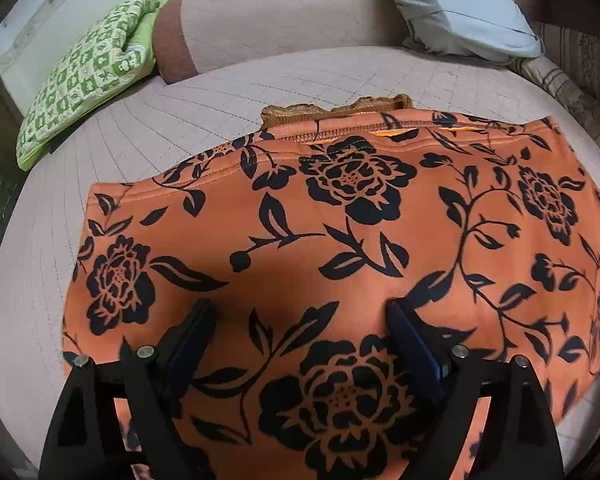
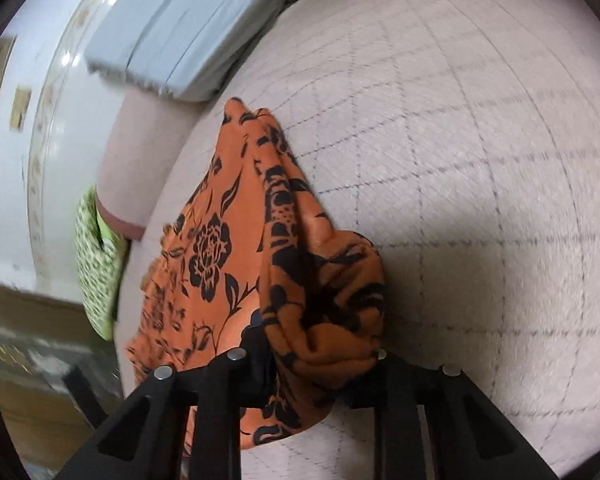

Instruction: Fold small clothes

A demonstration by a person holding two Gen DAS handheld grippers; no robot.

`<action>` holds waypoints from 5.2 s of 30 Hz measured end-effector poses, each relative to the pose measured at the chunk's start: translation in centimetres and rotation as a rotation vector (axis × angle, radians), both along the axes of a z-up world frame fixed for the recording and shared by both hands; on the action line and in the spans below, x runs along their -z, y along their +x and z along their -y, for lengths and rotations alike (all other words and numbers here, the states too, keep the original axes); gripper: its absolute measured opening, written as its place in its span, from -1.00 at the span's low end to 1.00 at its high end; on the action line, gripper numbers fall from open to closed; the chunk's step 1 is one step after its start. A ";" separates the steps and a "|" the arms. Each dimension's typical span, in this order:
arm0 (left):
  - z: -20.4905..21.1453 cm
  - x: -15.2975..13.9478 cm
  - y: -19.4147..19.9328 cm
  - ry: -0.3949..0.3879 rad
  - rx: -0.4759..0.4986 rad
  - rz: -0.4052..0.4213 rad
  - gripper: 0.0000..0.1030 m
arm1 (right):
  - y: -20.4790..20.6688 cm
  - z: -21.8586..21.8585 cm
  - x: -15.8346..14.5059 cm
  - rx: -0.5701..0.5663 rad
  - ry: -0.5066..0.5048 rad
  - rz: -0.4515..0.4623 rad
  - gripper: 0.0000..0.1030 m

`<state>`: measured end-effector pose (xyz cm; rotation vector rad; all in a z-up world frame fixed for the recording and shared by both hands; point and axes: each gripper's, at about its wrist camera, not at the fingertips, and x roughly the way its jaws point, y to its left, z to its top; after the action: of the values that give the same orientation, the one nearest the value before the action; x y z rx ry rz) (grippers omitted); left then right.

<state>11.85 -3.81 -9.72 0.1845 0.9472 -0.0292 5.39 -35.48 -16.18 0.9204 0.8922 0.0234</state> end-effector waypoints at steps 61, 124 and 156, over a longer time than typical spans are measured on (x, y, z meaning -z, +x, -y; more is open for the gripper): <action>-23.3 1.4 -10.4 -0.649 -0.477 -0.066 0.71 | 0.8 -24.7 -3.4 -0.604 0.012 0.188 0.59; -31.7 8.1 4.9 -1.288 -0.293 -0.235 -0.62 | 13.3 -22.5 -1.3 -0.611 0.058 0.043 0.63; -24.5 -4.6 -1.9 -0.675 -0.130 0.058 -0.14 | 13.1 -17.8 -1.7 -0.478 0.312 0.093 0.62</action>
<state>9.91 20.69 -5.09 -0.4969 0.8437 -0.2188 18.44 -17.67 -14.47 0.9648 1.0211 0.6265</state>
